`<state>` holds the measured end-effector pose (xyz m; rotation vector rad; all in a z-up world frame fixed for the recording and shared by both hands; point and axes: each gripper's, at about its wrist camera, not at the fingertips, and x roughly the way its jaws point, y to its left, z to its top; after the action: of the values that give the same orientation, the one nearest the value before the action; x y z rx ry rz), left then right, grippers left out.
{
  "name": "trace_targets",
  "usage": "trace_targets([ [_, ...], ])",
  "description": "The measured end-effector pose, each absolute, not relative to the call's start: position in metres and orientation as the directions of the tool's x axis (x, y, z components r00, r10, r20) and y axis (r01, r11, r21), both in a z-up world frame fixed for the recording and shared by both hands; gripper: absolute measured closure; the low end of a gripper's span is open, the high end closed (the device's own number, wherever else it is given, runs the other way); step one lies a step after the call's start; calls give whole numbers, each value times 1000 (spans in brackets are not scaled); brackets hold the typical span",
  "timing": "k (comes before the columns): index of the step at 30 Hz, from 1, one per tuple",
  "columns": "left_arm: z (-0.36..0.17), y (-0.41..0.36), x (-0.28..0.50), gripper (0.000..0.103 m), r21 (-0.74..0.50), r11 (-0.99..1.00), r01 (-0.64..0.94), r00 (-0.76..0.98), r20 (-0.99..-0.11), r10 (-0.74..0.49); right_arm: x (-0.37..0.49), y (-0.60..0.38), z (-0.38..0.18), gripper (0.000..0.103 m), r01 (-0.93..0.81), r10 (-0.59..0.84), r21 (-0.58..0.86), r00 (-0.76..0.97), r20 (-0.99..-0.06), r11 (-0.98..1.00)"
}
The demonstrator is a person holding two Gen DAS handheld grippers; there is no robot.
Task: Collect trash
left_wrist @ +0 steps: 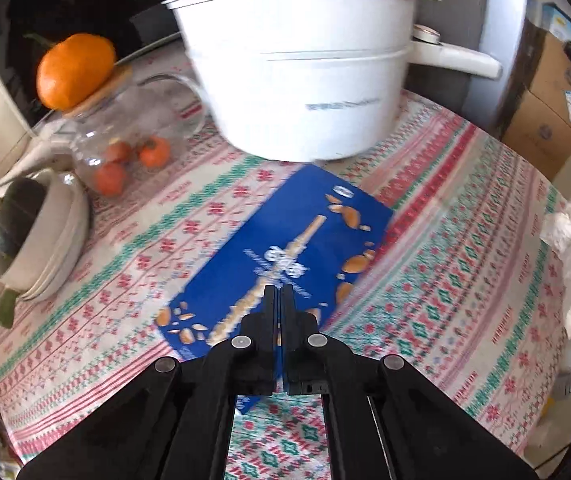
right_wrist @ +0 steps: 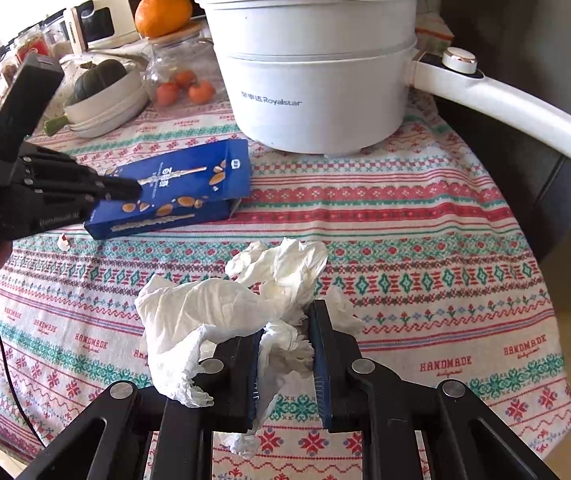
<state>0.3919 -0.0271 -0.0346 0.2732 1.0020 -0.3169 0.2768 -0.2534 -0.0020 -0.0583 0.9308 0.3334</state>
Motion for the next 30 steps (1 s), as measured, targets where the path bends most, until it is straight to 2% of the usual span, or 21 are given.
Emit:
trace_targets([
  [1, -37, -17, 398, 91, 50, 941, 335, 482, -867, -126, 278, -255, -2, 83, -304, 260, 99, 550, -794, 948],
  [3, -41, 2, 408, 53, -4, 968, 252, 468, -875, -126, 280, -256, -3, 83, -297, 266, 113, 549, -792, 948],
  [7, -42, 18, 419, 47, -97, 962, 256, 468, -858, -211, 282, -254, -4, 83, -300, 284, 135, 540, -792, 945],
  [11, -53, 30, 443, 26, -125, 967, 222, 459, -862, -217, 282, -253, -4, 83, -300, 284, 134, 537, -794, 944],
  [14, -74, 40, 455, 25, -222, 958, 181, 397, -875, -278, 282, -253, -4, 83, -298, 282, 134, 534, -797, 945],
  [16, -82, 41, 450, 25, -345, 924, 163, 357, -853, -381, 281, -253, -3, 83, -301, 283, 134, 535, -796, 944],
  [19, -81, 5, 422, 28, -351, 879, 323, 236, -869, -434, 282, -257, -2, 83, -301, 286, 137, 535, -795, 944],
  [21, -79, -25, 393, 27, -303, 854, 422, 208, -885, -417, 282, -264, -2, 83, -290, 289, 148, 534, -795, 945],
  [28, -74, -109, 313, 33, -292, 807, 513, 152, -895, -420, 283, -287, 1, 83, -221, 297, 209, 528, -795, 953],
  [30, -71, -130, 292, 38, -286, 809, 514, 161, -894, -418, 279, -292, 2, 83, -207, 300, 223, 523, -798, 953],
])
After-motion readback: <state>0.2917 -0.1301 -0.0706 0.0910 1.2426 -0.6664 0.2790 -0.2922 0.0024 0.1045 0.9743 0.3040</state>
